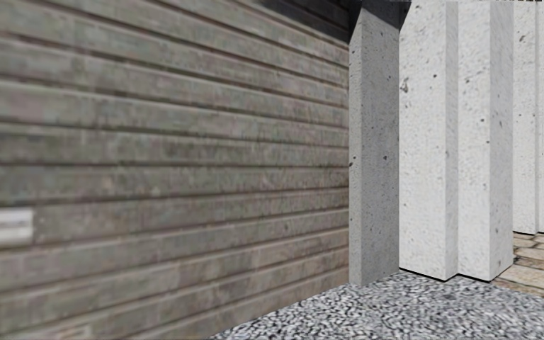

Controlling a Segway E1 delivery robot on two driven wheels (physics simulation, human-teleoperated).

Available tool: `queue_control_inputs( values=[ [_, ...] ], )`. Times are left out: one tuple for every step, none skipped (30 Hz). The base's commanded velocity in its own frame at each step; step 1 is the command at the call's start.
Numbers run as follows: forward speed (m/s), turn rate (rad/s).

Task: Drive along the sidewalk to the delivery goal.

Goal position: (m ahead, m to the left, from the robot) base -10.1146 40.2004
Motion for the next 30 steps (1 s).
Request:
queue_control_inputs(
  values=[
    [-0.59,0.73],
    [-0.60,0.73],
    [-0.62,0.73],
    [-0.62,0.73],
    [-0.63,0.73],
    [-0.63,0.73],
    [-0.63,0.73],
    [-0.63,0.73],
    [-0.64,0.73],
    [-0.66,0.73],
    [-0.66,0.73],
    [-0.68,0.73],
    [-0.70,0.73],
    [-0.73,0.73],
    [-0.73,0.73],
    [-0.75,0.73],
    [-0.76,0.73],
    [-0.77,0.73],
    [-0.77,0.73],
    [-0.77,0.73],
    [-0.77,0.76],
    [-0.77,0.80],
    [-0.77,0.82],
    [-0.77,0.82],
    [-0.77,0.82],
    [-0.77,0.83],
    [-0.77,0.84],
    [-0.77,0.84],
    [-0.77,0.84],
    [-0.77,0.84]
  ],
)
